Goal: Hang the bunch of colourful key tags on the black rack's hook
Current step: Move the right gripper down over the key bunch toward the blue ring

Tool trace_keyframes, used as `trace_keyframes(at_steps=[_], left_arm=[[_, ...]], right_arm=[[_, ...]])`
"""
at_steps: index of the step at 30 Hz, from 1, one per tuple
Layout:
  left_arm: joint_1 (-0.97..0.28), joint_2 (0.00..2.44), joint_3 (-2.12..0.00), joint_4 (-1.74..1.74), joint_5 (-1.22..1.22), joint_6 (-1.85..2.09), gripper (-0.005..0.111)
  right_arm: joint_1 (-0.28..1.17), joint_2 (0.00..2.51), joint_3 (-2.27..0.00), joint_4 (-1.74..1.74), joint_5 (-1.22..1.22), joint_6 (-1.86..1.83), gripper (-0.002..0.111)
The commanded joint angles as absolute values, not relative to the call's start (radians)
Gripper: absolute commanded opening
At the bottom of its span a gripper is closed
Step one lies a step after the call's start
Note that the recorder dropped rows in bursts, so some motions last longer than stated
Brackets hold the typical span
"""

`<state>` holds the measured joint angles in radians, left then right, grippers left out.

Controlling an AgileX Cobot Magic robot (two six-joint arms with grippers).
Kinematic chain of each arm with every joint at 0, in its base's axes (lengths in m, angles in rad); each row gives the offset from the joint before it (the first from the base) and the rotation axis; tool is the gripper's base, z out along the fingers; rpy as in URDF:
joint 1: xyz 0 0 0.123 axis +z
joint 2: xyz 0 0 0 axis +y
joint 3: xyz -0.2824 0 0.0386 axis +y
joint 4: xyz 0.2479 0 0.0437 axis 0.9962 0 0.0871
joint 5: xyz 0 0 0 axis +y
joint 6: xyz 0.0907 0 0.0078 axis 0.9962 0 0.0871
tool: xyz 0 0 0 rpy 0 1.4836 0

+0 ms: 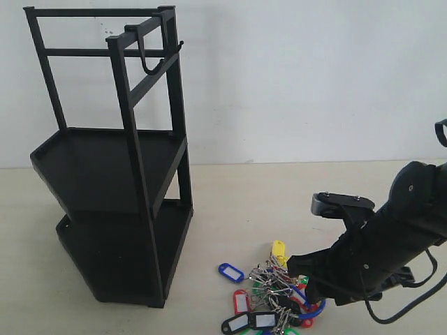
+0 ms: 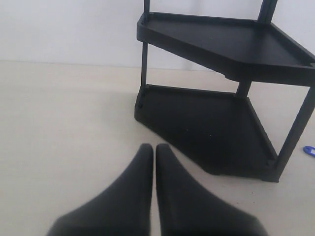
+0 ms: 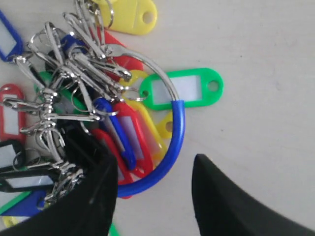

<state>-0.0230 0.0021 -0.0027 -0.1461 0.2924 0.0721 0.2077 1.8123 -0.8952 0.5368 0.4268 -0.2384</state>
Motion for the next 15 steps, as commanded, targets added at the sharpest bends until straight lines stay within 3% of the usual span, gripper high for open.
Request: trace_keyframes(at_steps=[1, 15], left_arm=[[-0.021, 0.0, 0.0, -0.141, 0.289, 0.075, 0.004], [-0.021, 0.0, 0.0, -0.141, 0.289, 0.075, 0.004]], right_arm=[[0.21, 1.818, -0.901, 0.547, 0.403, -0.244, 0.046], [0.269, 1.851, -0.901, 0.547, 0.345, -0.236, 0.046]])
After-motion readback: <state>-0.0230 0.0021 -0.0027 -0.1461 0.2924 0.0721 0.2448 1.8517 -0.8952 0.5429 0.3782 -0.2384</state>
